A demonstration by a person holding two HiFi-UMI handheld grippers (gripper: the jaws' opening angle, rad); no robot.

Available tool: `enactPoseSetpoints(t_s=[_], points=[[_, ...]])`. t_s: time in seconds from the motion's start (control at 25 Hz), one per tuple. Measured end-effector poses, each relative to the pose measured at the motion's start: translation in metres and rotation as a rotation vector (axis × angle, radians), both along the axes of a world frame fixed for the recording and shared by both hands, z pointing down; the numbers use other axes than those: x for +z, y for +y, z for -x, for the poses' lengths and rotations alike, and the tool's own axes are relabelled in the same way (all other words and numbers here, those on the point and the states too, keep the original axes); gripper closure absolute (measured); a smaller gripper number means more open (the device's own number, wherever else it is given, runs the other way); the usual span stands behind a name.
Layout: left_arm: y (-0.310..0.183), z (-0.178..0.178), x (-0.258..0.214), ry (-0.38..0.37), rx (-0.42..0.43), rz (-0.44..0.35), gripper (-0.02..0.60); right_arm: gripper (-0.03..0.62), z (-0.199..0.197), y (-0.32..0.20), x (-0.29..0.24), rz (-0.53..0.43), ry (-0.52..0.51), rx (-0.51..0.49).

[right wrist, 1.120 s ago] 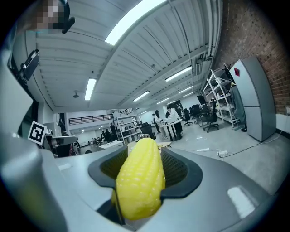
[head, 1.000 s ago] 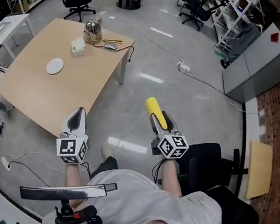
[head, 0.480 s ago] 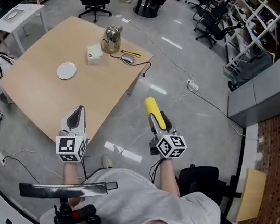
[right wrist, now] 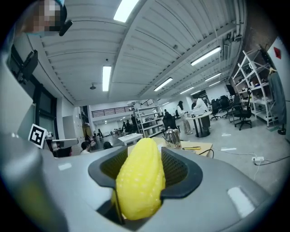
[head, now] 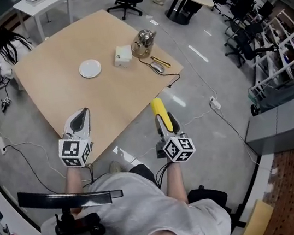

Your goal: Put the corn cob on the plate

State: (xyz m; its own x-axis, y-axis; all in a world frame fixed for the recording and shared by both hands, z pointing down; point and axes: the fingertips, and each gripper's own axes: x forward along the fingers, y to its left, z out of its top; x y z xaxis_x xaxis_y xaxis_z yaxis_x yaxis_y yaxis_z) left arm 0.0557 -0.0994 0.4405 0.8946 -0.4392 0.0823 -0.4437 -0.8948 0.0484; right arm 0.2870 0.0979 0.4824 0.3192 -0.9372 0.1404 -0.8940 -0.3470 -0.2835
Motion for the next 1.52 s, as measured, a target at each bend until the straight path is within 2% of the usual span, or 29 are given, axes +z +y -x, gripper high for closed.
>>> enactPoseSetpoints(t_s=[0.24,0.6,0.8,1.04,1.32,1.52], points=[[-0.031,0.039,0.004,-0.003,-0.115,0.015,0.561,0.353,0.013,-0.063,-0.001,0.008,0.009,-0.114],[-0.075,0.08,0.012,-0.016,-0.294,0.024,0.561,0.353,0.021,-0.171,0.002,-0.005,0.026,-0.289],[-0.099,0.079,0.018,-0.032,-0.377,0.029,0.561,0.353,0.009,-0.232,0.012,-0.01,0.01,-0.365],[-0.131,0.083,0.027,-0.067,-0.447,0.078,0.561,0.353,-0.002,-0.301,0.033,0.013,-0.019,-0.415],[-0.163,0.09,0.047,-0.136,-0.512,0.127,0.561,0.353,-0.006,-0.368,0.069,0.071,-0.078,-0.469],[-0.184,0.082,0.058,-0.146,-0.527,0.15,0.561,0.353,-0.011,-0.406,0.098,0.128,-0.106,-0.502]])
